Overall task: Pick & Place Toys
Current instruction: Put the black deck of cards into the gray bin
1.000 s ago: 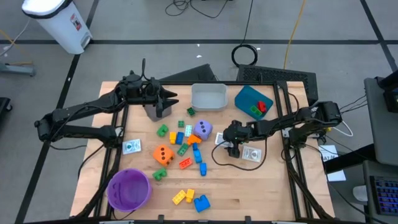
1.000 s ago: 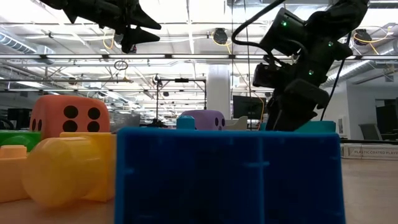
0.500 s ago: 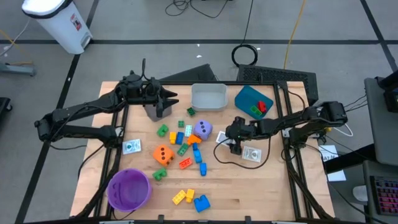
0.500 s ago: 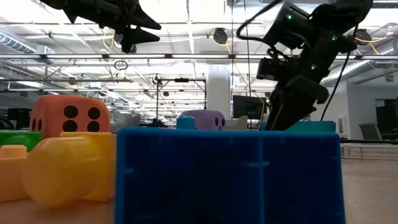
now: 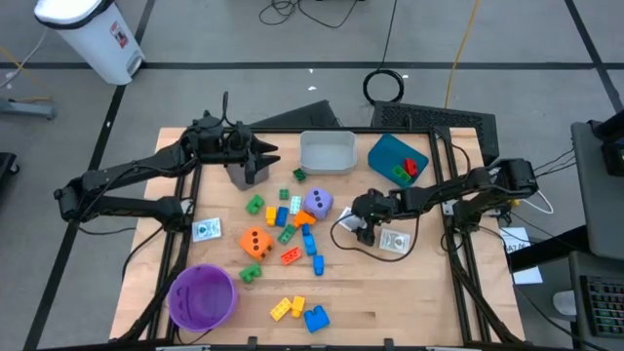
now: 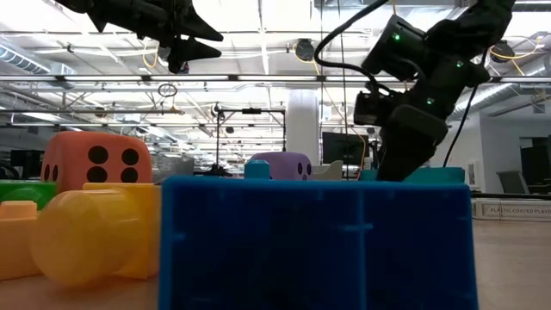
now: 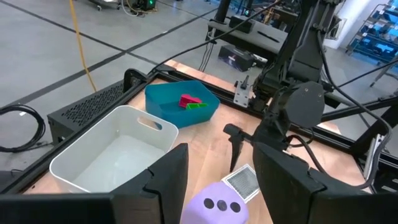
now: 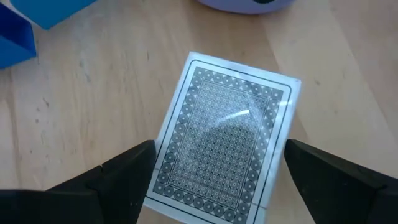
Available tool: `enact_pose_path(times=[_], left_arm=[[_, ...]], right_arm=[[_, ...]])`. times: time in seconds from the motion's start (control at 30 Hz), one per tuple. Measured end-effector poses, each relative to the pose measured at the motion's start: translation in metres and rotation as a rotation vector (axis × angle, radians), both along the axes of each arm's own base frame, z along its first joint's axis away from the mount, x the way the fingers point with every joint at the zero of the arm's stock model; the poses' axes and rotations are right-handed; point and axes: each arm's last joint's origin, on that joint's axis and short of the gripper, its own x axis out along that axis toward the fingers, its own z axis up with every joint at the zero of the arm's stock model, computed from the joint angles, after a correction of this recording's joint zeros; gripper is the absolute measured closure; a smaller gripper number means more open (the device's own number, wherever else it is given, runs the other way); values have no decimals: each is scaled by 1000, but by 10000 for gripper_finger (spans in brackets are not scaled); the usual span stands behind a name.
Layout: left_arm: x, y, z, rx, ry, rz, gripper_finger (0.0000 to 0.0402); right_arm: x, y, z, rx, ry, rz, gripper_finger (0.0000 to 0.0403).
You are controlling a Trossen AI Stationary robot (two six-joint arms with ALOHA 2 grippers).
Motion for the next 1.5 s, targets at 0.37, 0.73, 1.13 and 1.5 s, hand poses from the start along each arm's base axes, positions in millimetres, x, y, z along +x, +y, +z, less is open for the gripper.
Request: enact_pose_path(times=[0.37, 0.73, 1.13, 1.5], left_arm=[[0, 0, 0, 7, 1, -2, 213], [0, 0, 0, 11, 1, -3, 213], [0, 1, 0, 25, 4, -2, 213], [-1, 1, 0, 37, 8, 4, 213]], right_arm=[[-30, 1, -30, 97, 97, -64, 64], [-39, -4, -31, 65, 137, -31, 120], [-46, -23, 18, 117, -123, -127, 155], [-33, -13, 41, 189, -350, -67, 122]])
